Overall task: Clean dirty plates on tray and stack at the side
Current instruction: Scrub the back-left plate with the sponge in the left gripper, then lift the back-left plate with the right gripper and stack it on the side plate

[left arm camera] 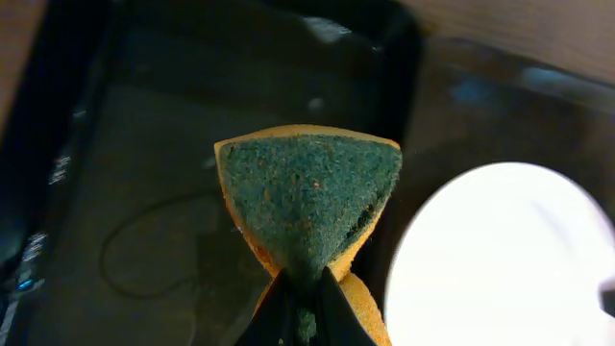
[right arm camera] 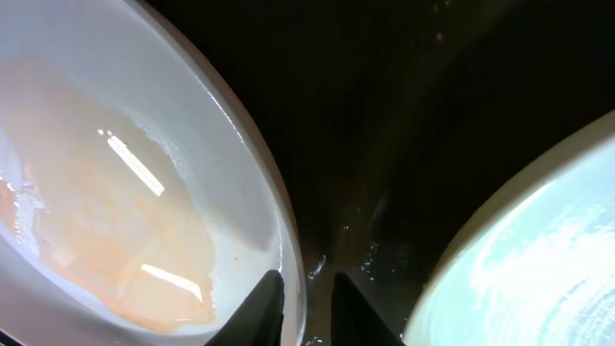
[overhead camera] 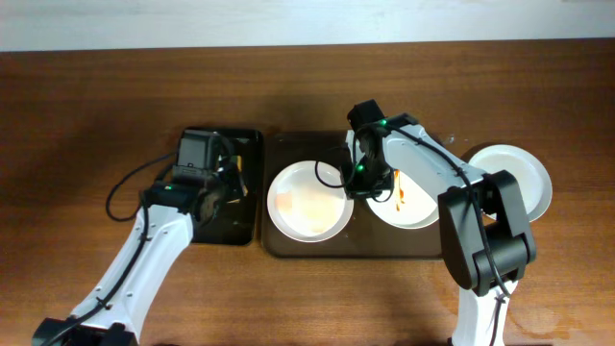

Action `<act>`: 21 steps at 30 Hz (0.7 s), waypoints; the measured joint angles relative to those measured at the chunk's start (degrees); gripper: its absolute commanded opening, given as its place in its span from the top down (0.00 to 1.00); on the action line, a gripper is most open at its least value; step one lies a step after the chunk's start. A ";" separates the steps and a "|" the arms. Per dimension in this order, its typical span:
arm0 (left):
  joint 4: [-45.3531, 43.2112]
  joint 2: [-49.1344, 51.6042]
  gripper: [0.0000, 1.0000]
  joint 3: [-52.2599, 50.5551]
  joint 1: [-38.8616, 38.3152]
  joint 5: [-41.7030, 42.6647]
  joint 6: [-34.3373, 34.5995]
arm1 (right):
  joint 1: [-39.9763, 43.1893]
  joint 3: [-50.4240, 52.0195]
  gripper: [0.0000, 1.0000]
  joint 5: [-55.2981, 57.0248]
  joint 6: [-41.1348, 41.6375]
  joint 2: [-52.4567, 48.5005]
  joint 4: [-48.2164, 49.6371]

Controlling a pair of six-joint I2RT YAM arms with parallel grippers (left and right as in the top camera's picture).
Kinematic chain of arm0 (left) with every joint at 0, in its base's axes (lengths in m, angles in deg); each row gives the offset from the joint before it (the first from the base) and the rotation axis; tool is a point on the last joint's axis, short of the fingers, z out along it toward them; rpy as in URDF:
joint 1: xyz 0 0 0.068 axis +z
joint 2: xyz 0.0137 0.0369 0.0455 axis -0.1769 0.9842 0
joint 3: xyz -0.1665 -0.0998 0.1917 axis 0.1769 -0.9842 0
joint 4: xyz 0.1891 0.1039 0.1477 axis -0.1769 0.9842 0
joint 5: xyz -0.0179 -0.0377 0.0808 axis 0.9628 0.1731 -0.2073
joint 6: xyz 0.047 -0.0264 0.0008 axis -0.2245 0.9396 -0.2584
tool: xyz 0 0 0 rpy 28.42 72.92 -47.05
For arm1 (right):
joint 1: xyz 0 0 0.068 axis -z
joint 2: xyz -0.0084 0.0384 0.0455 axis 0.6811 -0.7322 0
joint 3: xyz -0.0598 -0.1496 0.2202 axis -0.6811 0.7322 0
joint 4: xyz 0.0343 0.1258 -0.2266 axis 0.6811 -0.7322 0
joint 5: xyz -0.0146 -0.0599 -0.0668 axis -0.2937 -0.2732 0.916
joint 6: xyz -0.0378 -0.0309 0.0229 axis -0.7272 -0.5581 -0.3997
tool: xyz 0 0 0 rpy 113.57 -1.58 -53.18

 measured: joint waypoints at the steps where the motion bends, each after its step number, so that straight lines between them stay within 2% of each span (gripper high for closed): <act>1: 0.22 0.07 1.00 0.00 0.26 -0.15 0.00 | -0.15 0.92 0.82 0.00 0.02 0.00 1.14; 2: 0.68 0.24 1.00 0.00 0.46 -0.26 0.00 | -0.37 2.10 0.91 -0.09 0.28 0.00 2.12; 3: 0.90 0.63 1.00 0.00 0.50 -0.33 0.00 | -0.52 2.64 0.96 -0.04 0.48 0.28 2.62; 13: 1.18 1.99 1.00 0.00 0.50 -0.35 0.00 | -0.61 1.57 0.96 -0.09 1.77 0.74 2.97; 15: 1.27 1.99 1.00 0.00 0.50 -0.35 0.00 | -0.63 0.63 0.96 3.06 1.77 2.51 2.51; 21: 1.14 2.32 1.00 0.00 0.50 -1.46 -1.53 | -0.66 -1.75 0.96 17.64 1.77 16.28 0.83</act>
